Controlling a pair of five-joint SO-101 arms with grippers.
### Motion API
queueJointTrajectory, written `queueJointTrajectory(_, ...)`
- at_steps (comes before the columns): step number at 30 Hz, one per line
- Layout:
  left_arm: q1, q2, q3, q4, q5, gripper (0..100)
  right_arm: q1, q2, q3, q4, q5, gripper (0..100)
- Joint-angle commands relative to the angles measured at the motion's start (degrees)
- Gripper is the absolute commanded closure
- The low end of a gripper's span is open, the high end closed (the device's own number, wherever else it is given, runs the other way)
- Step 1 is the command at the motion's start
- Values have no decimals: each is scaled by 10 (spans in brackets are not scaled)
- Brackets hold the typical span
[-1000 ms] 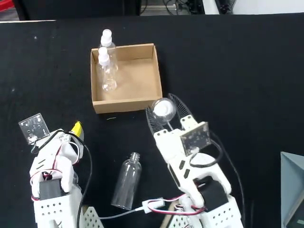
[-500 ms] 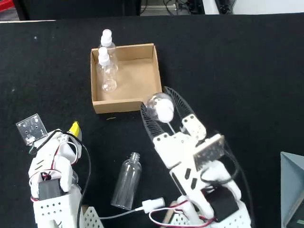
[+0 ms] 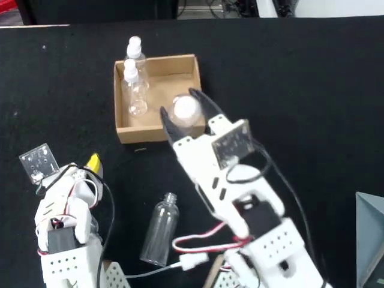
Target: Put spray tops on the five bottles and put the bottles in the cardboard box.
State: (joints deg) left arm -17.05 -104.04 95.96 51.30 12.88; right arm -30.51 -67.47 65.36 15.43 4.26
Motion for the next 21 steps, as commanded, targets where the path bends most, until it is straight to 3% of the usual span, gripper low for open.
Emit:
queueJointTrajectory(1,-6,-5,15,2,-4,791,-17,58,-46,-58,-5,885)
queueJointTrajectory(13,-7,-8,15,3,-4,791,-54,204,-51,-197,-5,885)
queueJointTrajectory(21,-7,-8,15,4,-4,791,-54,317,-128,-205,-10,885)
